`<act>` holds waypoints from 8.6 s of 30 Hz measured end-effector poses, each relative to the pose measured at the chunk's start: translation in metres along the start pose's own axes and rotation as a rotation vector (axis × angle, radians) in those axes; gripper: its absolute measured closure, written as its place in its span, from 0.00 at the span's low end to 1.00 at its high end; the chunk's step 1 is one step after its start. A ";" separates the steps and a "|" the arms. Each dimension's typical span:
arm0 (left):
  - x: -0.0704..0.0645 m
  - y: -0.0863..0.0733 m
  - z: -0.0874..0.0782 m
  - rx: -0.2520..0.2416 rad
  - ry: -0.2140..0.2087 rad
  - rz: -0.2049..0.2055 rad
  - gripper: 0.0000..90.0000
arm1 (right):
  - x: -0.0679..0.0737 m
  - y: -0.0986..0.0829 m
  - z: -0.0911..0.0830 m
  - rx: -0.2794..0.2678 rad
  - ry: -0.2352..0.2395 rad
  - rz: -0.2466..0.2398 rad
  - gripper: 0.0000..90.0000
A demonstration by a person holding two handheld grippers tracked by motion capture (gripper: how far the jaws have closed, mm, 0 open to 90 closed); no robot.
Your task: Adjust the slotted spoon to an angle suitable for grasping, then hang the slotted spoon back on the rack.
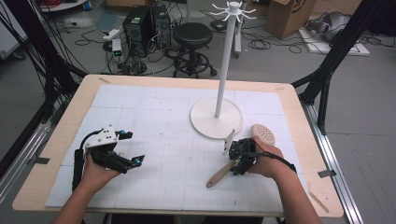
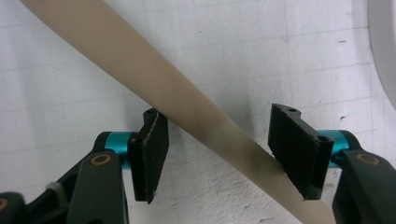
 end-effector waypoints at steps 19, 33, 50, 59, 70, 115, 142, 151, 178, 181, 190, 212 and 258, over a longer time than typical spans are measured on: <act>0.000 -0.001 0.000 0.007 0.006 0.004 0.02 | 0.001 -0.001 -0.002 0.036 -0.024 -0.014 0.49; 0.001 -0.001 0.000 0.006 0.004 0.003 0.02 | -0.003 0.003 -0.005 0.056 -0.029 0.014 0.57; 0.001 -0.001 0.000 0.008 0.001 0.005 0.02 | -0.008 0.004 -0.013 0.042 -0.014 0.075 0.85; 0.001 -0.001 0.001 0.010 0.003 0.003 0.02 | -0.008 0.003 -0.012 0.036 0.000 0.104 0.86; 0.001 -0.001 0.000 0.008 0.007 0.003 0.02 | -0.012 0.001 -0.037 -0.030 -0.016 0.147 0.86; 0.000 0.007 -0.003 -0.013 0.013 0.011 0.02 | -0.021 0.017 -0.129 -0.422 -0.079 0.246 0.86; 0.001 0.016 -0.006 -0.028 0.024 0.014 0.02 | -0.026 0.022 -0.162 -0.649 -0.078 0.301 0.86; 0.001 0.037 -0.006 -0.068 0.025 0.017 0.02 | -0.028 0.023 -0.167 -0.687 -0.074 0.316 0.86; 0.018 0.062 -0.014 -0.094 0.011 -0.004 0.02 | -0.039 0.023 -0.176 -0.769 -0.063 0.389 0.86; 0.019 0.061 -0.017 -0.094 0.012 -0.001 0.02 | -0.040 0.024 -0.176 -0.764 -0.060 0.400 0.86; 0.019 0.059 -0.017 -0.092 0.003 0.005 0.02 | -0.046 0.021 -0.184 -0.784 -0.083 0.432 0.86; 0.015 0.063 -0.023 -0.097 0.010 0.024 0.02 | -0.087 0.023 -0.226 -0.762 -0.130 0.494 0.86; 0.015 0.061 -0.031 -0.097 0.027 0.026 0.02 | -0.159 0.045 -0.252 -0.613 -0.286 0.649 0.86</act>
Point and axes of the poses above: each handheld gripper's, and its own axes: z roughly forward along the jaws, y roughly out of its top, x roughly to its left, the point moved 9 cm from there along z, roughly forward along the jaws, and after that the axes turned 4 degrees about z, right-handed, at the moved point
